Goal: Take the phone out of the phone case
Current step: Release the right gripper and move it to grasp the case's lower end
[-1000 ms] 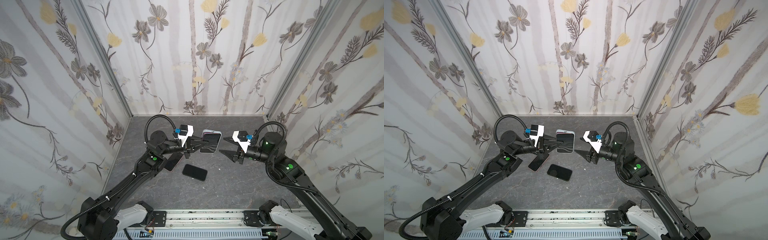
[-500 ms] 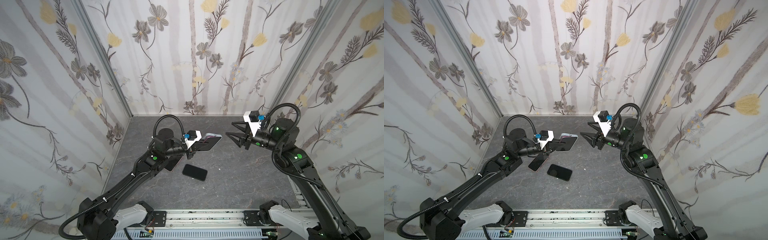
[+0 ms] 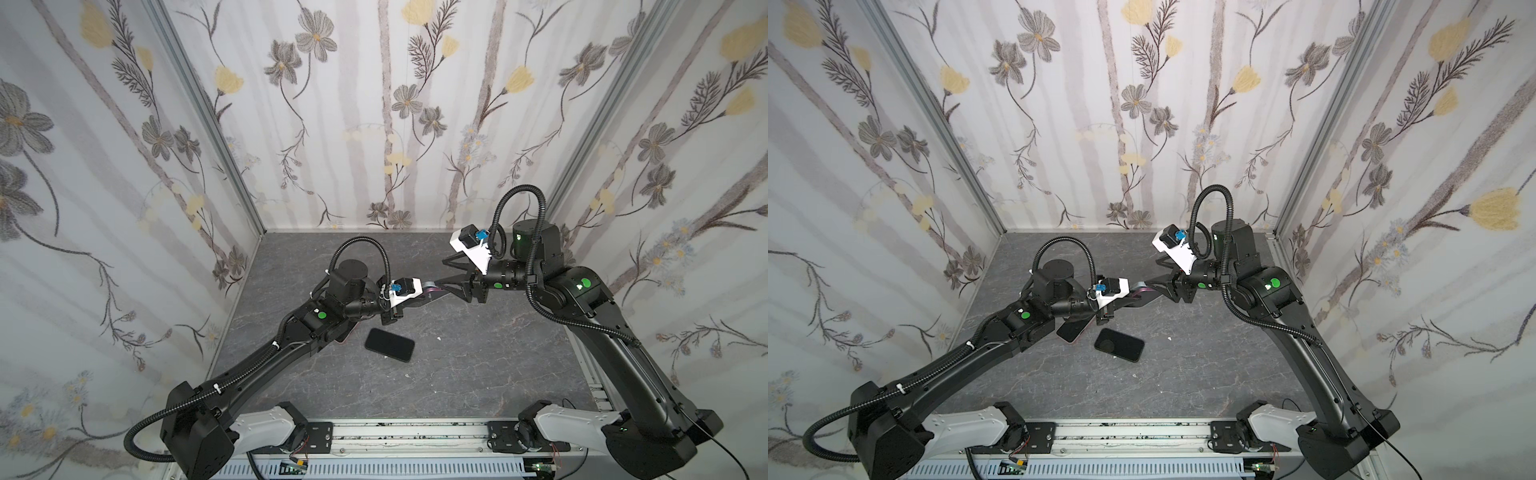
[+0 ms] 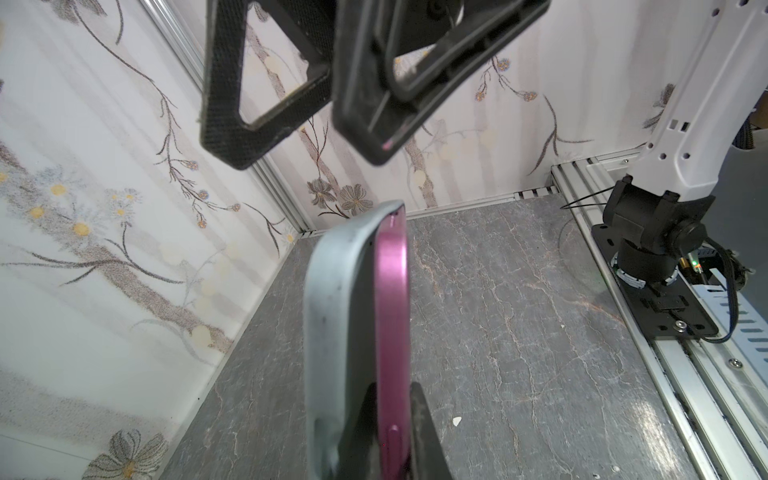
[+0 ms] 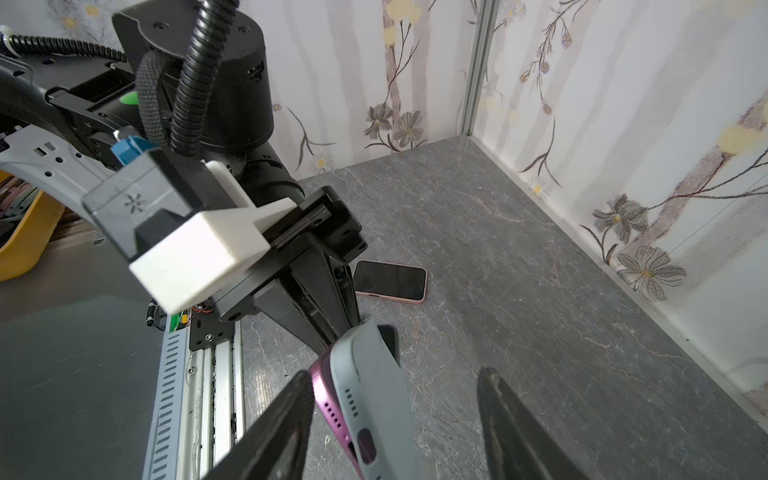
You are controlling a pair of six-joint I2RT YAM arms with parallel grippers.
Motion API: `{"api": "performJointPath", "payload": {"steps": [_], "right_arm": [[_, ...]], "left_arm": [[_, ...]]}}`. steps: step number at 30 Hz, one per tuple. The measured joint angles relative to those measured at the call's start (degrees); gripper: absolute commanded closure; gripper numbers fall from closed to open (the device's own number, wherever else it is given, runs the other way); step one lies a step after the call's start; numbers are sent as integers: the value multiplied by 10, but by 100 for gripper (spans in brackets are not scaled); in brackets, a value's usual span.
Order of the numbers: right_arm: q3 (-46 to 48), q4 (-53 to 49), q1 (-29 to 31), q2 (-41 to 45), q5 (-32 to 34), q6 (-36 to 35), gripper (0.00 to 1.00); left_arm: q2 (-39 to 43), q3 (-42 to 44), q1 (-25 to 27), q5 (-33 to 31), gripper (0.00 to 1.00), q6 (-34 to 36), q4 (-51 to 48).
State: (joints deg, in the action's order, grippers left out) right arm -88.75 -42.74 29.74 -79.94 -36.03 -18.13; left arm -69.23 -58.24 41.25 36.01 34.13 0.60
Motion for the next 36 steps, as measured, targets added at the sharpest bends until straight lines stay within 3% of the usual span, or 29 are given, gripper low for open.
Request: {"api": "performJointPath", "payload": {"steps": [26,36], "right_arm": [[-13,-61,24,-49,17,-34,42],[-9,-67,18,-64,82,-11,44]], "left_arm": [[-2,-3,10,-13,100,26,-62],[-2,-4,10,-28,100,30,-72]]}}
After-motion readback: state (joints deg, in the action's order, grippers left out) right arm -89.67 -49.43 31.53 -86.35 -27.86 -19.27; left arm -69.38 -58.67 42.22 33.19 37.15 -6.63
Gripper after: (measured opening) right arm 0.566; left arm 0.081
